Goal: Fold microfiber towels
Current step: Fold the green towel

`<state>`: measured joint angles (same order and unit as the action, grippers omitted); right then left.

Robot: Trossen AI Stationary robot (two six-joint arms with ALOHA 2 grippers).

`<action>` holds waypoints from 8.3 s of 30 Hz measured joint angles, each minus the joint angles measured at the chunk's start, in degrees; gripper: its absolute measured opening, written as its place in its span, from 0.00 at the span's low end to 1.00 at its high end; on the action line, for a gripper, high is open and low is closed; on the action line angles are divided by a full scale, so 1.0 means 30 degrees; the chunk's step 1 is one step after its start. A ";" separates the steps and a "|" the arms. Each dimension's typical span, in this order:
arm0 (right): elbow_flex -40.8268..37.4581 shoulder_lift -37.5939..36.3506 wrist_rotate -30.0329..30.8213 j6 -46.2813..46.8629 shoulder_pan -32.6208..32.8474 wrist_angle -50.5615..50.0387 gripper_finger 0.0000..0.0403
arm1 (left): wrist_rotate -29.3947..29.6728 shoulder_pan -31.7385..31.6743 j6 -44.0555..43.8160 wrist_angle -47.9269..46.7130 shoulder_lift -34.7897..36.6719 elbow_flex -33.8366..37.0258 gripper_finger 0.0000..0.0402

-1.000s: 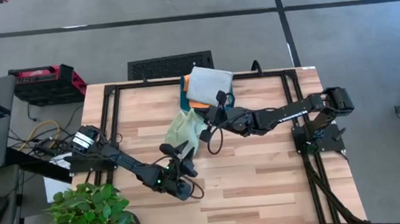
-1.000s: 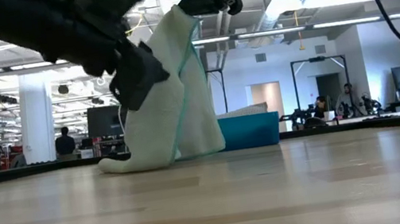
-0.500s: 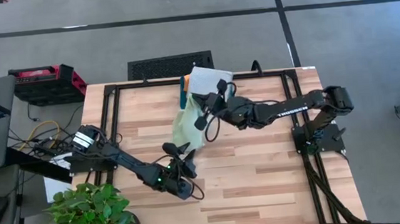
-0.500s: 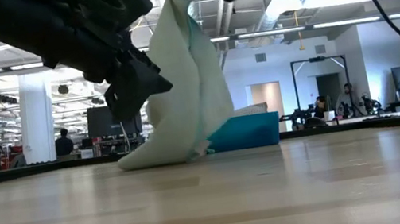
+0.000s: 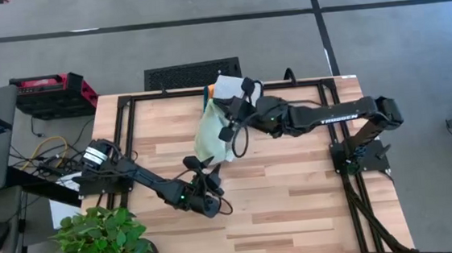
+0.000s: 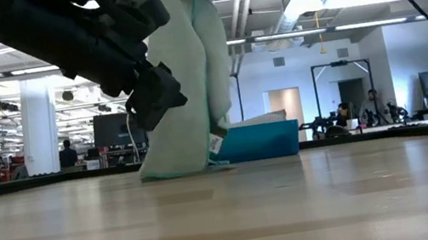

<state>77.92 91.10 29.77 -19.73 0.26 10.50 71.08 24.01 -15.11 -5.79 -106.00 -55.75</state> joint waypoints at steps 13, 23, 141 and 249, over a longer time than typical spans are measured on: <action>0.5464 0.0044 0.0510 0.2704 -0.1258 -0.5906 0.01 | -0.0060 -0.0698 -0.1575 -0.0755 0.0000 0.0000 0.45; 0.6042 0.0040 0.2684 0.5737 -0.2261 -0.5788 0.01 | 0.0144 -0.0698 -0.1186 0.0784 0.0000 0.0000 0.45; 0.6035 -0.2056 0.2540 0.5424 -0.2760 -1.7270 0.01 | 0.2283 -0.2940 1.7114 1.1410 -0.0057 -0.2120 0.00; -0.9349 -0.5096 -0.6957 1.8061 1.1938 -1.9998 0.54 | -1.9107 0.2298 -0.9848 -0.4791 0.4969 0.0510 0.34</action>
<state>49.88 75.81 8.90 34.46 36.07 -49.50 13.76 30.90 -44.65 -20.17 -91.09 -54.22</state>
